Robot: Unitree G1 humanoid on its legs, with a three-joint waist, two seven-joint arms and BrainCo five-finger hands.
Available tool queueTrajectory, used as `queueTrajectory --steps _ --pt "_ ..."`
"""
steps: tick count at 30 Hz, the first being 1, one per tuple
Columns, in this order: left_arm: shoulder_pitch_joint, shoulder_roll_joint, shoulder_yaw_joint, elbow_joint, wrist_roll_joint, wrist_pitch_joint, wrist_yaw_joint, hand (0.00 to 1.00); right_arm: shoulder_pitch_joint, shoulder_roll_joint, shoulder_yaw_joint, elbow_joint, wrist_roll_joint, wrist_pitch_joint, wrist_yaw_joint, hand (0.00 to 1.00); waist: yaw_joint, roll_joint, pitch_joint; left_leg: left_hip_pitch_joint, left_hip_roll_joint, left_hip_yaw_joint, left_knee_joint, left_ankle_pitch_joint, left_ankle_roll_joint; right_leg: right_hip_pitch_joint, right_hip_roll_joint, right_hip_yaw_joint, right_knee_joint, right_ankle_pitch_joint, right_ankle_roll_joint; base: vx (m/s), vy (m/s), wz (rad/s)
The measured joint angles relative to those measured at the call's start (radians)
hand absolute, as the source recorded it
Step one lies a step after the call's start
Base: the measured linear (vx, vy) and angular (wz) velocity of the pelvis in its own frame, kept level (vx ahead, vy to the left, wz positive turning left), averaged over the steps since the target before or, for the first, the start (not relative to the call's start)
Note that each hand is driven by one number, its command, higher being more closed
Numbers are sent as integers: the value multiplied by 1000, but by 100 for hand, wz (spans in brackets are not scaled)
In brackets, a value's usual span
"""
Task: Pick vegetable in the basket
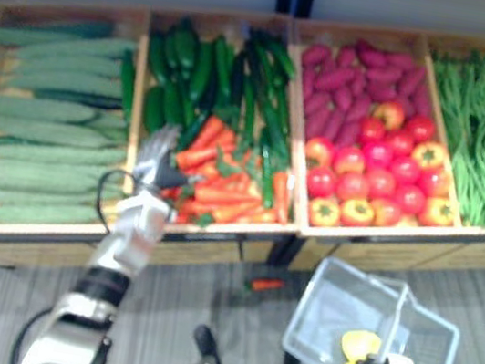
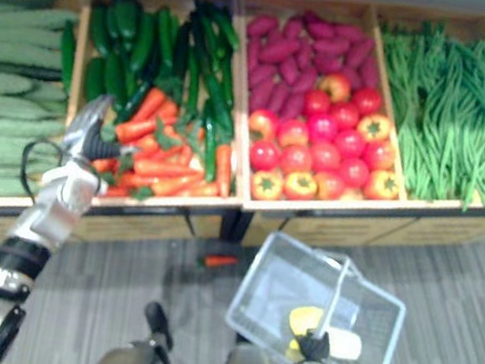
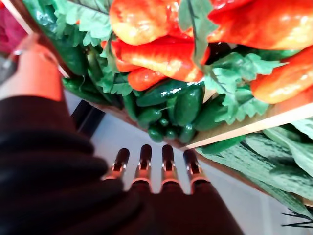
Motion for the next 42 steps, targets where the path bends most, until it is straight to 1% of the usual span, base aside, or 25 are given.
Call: queueTrajectory --steps 3,5,8,10,13,14,17,19,22,25,27,28,29,35,36,39,40,42 --pt "-36 15 -31 40 1 0 7 0 -17 -2 9 -24 0 -1 -3 100 -1 4 15 -32 3 5 0 6 -2 -37 4 5 2 6 -5 2 5 -4" --pt "-59 19 -32 84 1 6 14 0 -37 -1 17 -28 0 -3 -6 100 1 -3 44 -30 6 19 0 6 -2 -42 10 19 2 11 -7 3 7 -18" --pt "-71 41 -43 118 3 9 19 0 -60 -2 25 -39 0 -17 -16 100 0 -1 79 -35 9 35 0 6 -2 -60 14 39 2 17 -6 -5 2 -21" --pt "-75 62 -53 124 38 11 25 0 -65 -5 38 -63 1 -22 -25 100 -1 1 99 -46 12 50 0 6 -2 -80 17 54 2 23 -5 11 -5 -20" --pt "-137 65 -75 174 42 16 32 0 -76 -11 47 -68 2 -29 -29 100 -5 1 124 -56 15 53 0 10 1 -92 18 57 2 27 -5 37 -2 -3" --pt "-163 67 -83 194 46 20 35 100 -80 -11 50 -74 2 -32 -29 100 -5 0 135 -56 15 56 0 10 1 -93 18 60 2 28 -5 24 2 -5" --pt "-186 94 -96 203 81 21 50 100 -89 -11 64 -92 4 -36 -30 100 -4 3 143 -70 14 81 0 10 1 -123 20 84 4 36 -4 39 7 -22" --pt "-219 102 -103 225 108 21 61 100 -98 -11 72 -95 12 -36 -31 100 -9 5 146 -71 15 84 0 10 1 -126 20 88 4 37 -4 46 1 -8" --pt "-245 123 -114 241 119 27 61 100 -109 -14 94 -95 30 -40 -31 100 -13 4 146 -76 17 93 0 10 1 -136 22 96 4 40 -3 33 0 -8" --pt "-283 132 -114 254 160 27 65 100 -127 -18 109 -95 31 -40 -31 100 -15 9 149 -89 16 105 0 11 2 -157 23 109 2 50 1 26 3 -13" --pt "-299 130 -137 295 198 35 49 100 -136 -20 128 -95 31 -42 -30 100 -27 9 149 -89 16 107 0 12 4 -158 23 110 1 53 2 37 6 -4" --pt "-299 130 -140 295 201 38 45 100 -136 -20 127 -95 31 -43 -30 100 -27 10 150 -88 16 107 0 12 4 -158 24 111 1 53 2 48 4 -3" --pt "-301 130 -147 303 229 42 29 100 -136 -21 127 -95 32 -43 -30 100 -27 12 151 -87 17 107 0 12 4 -157 24 111 1 53 2 65 -4 -2" --pt "-288 136 -171 302 309 43 10 100 -135 -21 129 -101 41 -44 -23 100 -24 12 163 -59 20 100 0 12 4 -120 25 101 -5 53 2 63 -5 3" --pt "-287 148 -171 299 314 43 2 100 -130 -21 131 -105 41 -53 -21 100 -24 13 163 -59 20 98 0 12 4 -119 24 97 -5 53 2 49 -3 5" --pt "-276 174 -169 279 330 50 -4 100 -113 -22 134 -121 42 -62 -20 100 -25 13 163 -55 20 92 0 13 5 -109 24 89 -9 53 2 43 -5 9" --pt "-266 192 -169 254 353 51 -4 100 -96 -22 134 -135 44 -63 -19 100 -25 14 163 -47 19 79 0 13 4 -92 22 78 -14 53 2 65 -7 21" --pt "-260 219 -164 214 354 56 -5 100 -74 -22 134 -143 63 -69 -19 100 -22 14 163 -33 20 67 0 13 4 -68 21 56 -17 50 -1 66 -5 25"
